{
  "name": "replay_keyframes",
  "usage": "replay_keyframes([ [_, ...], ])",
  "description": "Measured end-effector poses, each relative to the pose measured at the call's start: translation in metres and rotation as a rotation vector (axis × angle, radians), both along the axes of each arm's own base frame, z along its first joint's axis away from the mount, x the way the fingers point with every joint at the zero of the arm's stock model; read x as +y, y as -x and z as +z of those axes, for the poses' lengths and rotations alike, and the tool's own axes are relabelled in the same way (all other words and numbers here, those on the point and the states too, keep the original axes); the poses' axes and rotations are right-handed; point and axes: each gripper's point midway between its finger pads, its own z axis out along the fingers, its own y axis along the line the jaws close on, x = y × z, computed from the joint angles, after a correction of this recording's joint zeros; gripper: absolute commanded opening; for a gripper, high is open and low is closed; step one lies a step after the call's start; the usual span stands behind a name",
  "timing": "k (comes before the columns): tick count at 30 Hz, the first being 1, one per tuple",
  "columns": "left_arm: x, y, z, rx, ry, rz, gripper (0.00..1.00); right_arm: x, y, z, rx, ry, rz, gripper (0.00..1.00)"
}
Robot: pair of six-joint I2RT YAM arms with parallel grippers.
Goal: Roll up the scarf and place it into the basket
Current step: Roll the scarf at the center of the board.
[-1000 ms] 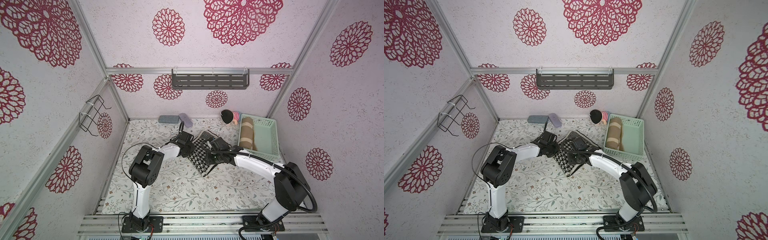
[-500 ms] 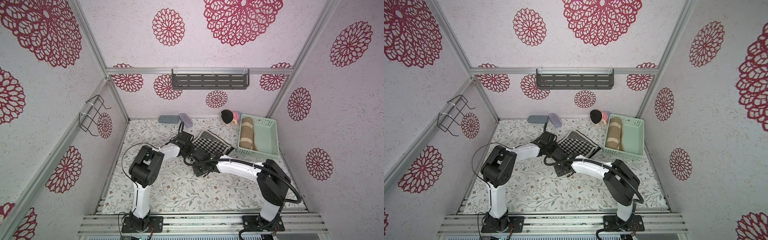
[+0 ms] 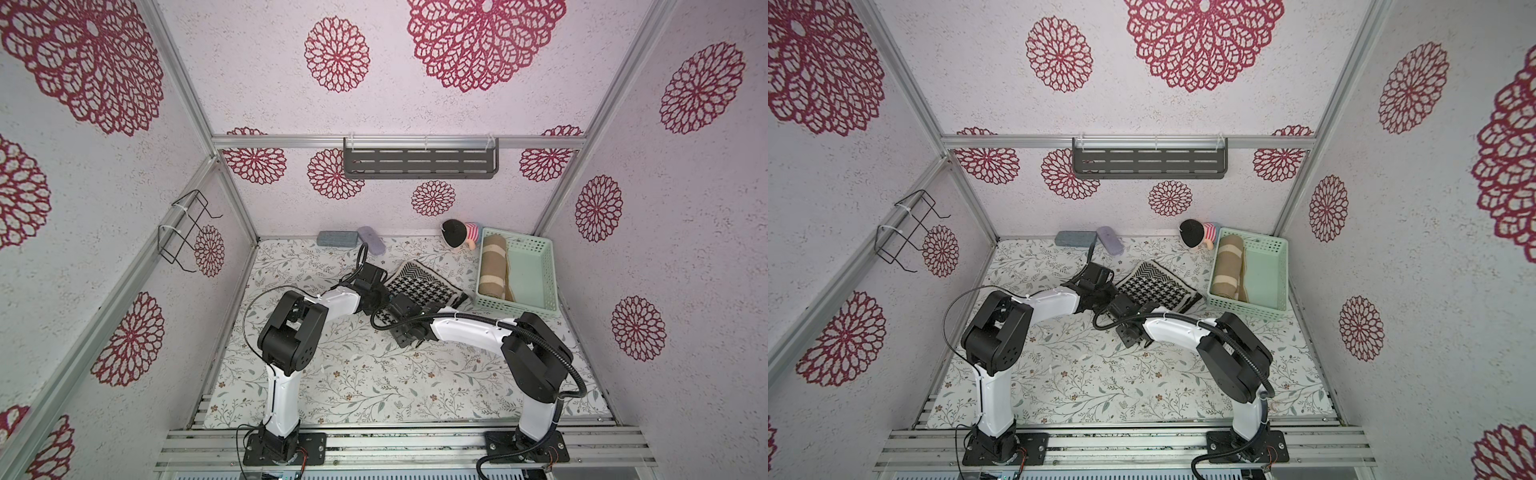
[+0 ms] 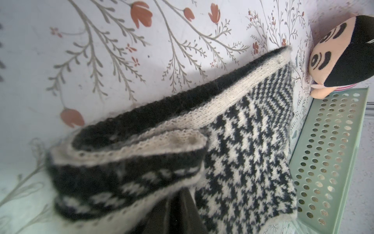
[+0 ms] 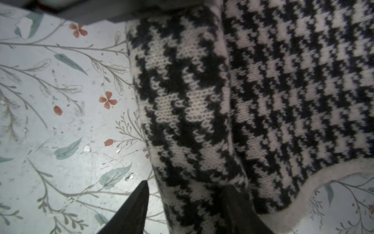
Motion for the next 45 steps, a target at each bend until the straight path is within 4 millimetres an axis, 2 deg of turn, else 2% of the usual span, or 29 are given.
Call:
replay_keyframes([
  [6,0.001,-0.002,0.001,-0.001,0.000,0.001,0.18,-0.006,-0.002,-0.017,-0.027,0.047,0.033,0.68],
  [9,0.003,-0.002,0.002,-0.001,0.001,0.001,0.22,-0.009,-0.005,-0.023,-0.043,0.066,0.032,0.62],
  [13,0.008,-0.004,0.008,-0.004,0.008,0.008,0.31,-0.011,-0.011,-0.025,-0.075,0.088,0.014,0.33],
  [16,0.019,-0.003,0.020,-0.016,0.009,0.022,0.44,-0.010,-0.015,-0.027,-0.078,0.090,-0.002,0.06],
  [17,0.025,-0.001,0.026,-0.022,0.006,0.027,0.48,-0.008,-0.016,-0.026,-0.075,0.081,-0.010,0.02],
  [22,0.058,0.015,0.066,-0.085,-0.014,0.076,0.68,0.009,-0.012,-0.022,0.050,-0.057,-0.045,0.00],
  [25,0.080,0.029,0.094,-0.137,-0.048,0.107,0.73,0.026,-0.002,-0.018,0.183,-0.220,-0.073,0.00],
  [28,0.093,0.047,0.111,-0.170,-0.068,0.119,0.75,0.045,0.016,-0.014,0.324,-0.380,-0.087,0.00],
  [30,0.098,0.058,0.109,-0.163,-0.079,0.121,0.76,0.053,0.030,-0.012,0.408,-0.456,-0.093,0.00],
  [33,0.100,0.072,0.092,-0.119,-0.100,0.106,0.77,0.059,0.044,-0.007,0.526,-0.571,-0.115,0.00],
  [37,0.085,0.084,0.070,-0.061,-0.123,0.053,0.81,0.054,0.045,0.000,0.639,-0.714,-0.178,0.00],
  [38,0.080,0.084,0.067,-0.054,-0.126,0.042,0.84,0.051,0.044,0.000,0.652,-0.735,-0.190,0.00],
  [42,0.061,0.074,0.058,-0.037,-0.134,0.006,0.85,0.045,0.039,0.003,0.701,-0.795,-0.227,0.00],
  [45,0.051,0.058,0.051,-0.029,-0.140,-0.001,0.77,0.043,0.037,0.004,0.713,-0.814,-0.235,0.00],
])
